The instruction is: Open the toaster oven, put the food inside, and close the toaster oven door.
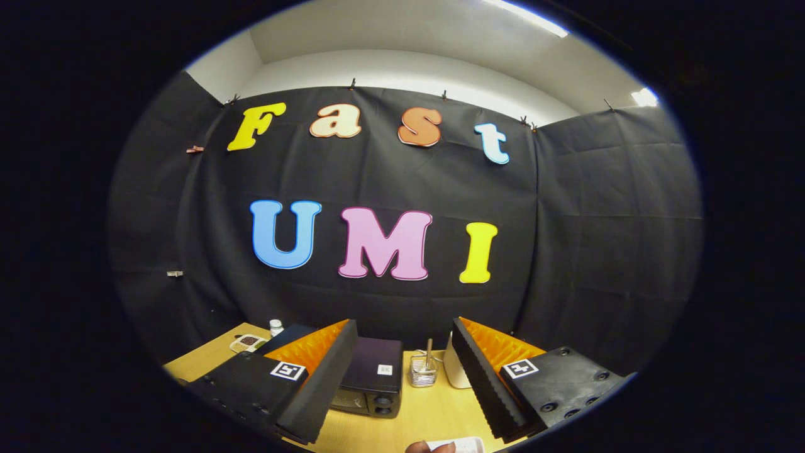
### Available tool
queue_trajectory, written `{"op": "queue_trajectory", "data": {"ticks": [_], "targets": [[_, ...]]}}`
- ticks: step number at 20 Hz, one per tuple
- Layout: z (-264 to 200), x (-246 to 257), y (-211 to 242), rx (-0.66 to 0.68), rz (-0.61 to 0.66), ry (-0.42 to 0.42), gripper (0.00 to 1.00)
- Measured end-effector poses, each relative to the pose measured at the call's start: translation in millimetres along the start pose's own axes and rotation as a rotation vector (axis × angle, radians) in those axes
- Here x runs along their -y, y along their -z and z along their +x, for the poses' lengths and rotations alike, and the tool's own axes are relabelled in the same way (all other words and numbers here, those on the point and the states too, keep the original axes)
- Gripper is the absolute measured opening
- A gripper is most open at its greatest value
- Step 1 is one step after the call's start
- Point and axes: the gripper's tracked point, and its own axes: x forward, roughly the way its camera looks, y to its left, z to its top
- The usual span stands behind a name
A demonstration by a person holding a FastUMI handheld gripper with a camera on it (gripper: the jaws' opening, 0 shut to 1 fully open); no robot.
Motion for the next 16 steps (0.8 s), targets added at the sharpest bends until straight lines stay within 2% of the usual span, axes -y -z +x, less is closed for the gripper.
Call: {"op": "queue_trajectory", "data": {"ticks": [7, 11, 16], "targets": [[25.9, -106.6, 83.9, -0.192, 0.071, -0.098, 0.98], [45.7, -142.9, 148.6, -0.329, 0.119, -0.073, 0.98], [70.9, -173.2, 222.3, -0.487, 0.117, -0.040, 0.99]]}}
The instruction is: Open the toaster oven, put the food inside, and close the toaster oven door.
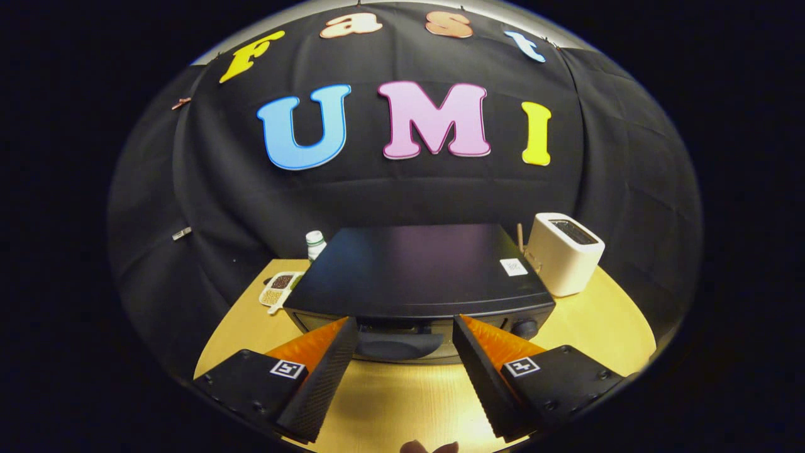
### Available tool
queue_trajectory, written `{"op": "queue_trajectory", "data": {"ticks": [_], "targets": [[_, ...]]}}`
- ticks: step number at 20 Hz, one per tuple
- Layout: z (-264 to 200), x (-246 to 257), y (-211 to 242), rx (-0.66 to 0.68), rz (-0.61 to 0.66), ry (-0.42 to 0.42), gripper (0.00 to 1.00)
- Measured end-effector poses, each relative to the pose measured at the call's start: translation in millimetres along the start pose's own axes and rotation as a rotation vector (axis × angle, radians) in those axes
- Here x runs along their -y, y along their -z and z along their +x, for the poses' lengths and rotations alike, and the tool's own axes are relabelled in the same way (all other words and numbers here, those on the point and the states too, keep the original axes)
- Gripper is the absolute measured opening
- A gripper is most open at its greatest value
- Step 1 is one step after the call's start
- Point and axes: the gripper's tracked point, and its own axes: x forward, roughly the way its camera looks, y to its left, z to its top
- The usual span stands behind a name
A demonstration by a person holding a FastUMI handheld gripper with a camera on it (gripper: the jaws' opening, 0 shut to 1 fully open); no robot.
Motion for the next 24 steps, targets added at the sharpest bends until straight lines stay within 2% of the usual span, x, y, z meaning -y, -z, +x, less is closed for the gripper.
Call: {"op": "queue_trajectory", "data": {"ticks": [4, 5, 10, 13, 24], "targets": [[25.6, -9.3, 17.2, -0.060, 0.002, 0.035, 0.99], [28.2, -9.4, 11.4, -0.029, -0.007, 0.052, 0.99], [44.6, -10.0, 17.8, -0.062, -0.007, 0.098, 0.99], [38.4, -12.1, 18.6, -0.034, -0.015, 0.090, 1.00], [-3.0, -10.4, 65.2, -0.102, 0.016, 0.064, 0.99]]}}
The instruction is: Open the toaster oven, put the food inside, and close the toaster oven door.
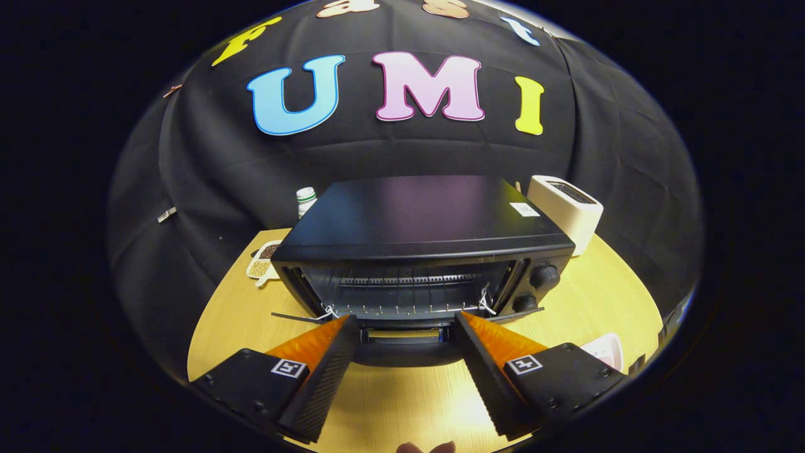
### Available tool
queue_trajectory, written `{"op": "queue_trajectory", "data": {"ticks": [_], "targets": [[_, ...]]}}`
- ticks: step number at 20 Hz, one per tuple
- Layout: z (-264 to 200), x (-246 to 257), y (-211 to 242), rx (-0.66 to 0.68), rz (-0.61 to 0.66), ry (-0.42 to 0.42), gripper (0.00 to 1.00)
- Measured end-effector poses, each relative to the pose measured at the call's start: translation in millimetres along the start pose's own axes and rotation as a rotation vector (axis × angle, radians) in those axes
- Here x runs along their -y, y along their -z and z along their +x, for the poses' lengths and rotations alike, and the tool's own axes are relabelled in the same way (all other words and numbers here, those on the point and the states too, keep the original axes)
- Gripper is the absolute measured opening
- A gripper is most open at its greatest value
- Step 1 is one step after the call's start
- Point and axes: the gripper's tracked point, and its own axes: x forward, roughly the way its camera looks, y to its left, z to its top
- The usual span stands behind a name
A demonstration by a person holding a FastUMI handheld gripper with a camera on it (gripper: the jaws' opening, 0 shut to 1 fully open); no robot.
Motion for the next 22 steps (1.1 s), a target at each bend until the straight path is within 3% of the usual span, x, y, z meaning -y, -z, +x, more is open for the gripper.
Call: {"op": "queue_trajectory", "data": {"ticks": [6, 14, 18, 22], "targets": [[-15.2, 3.7, 49.9, -0.095, -0.042, 0.009, 0.99], [-29.0, 13.7, 151.3, -0.373, 0.036, -0.026, 0.98], [-41.7, 18.6, 161.9, -0.405, 0.004, -0.075, 0.98], [-62.1, 33.1, 138.3, -0.377, 0.027, -0.151, 0.98]]}}
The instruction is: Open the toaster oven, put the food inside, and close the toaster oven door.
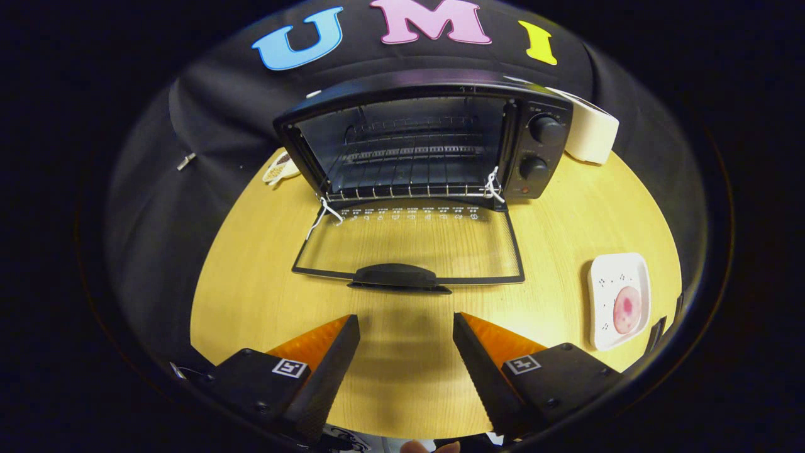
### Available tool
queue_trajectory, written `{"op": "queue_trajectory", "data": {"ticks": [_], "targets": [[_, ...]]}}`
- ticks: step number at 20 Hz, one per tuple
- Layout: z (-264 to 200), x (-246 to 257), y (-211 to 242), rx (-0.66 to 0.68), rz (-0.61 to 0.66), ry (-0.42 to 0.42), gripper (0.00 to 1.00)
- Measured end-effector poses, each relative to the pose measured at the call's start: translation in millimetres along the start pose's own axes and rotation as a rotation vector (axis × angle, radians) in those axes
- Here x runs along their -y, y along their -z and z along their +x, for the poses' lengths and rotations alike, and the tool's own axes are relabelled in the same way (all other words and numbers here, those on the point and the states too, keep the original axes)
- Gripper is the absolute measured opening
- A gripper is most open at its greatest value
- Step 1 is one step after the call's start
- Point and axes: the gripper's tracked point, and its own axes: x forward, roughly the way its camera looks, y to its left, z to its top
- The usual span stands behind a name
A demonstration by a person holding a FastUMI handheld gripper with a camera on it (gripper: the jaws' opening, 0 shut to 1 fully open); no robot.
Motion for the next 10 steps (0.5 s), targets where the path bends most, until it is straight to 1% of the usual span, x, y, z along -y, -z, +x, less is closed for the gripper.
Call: {"op": "queue_trajectory", "data": {"ticks": [2, 5, 7, 10], "targets": [[-18.3, 14.1, -19.6, 0.044, 0.023, -0.020, 0.98], [-41.7, 48.2, -60.2, 0.147, 0.054, -0.004, 0.98], [-57.3, 71.4, -80.9, 0.190, 0.052, 0.003, 0.99], [-70.6, 116.0, -87.1, 0.170, 0.007, 0.023, 0.99]]}}
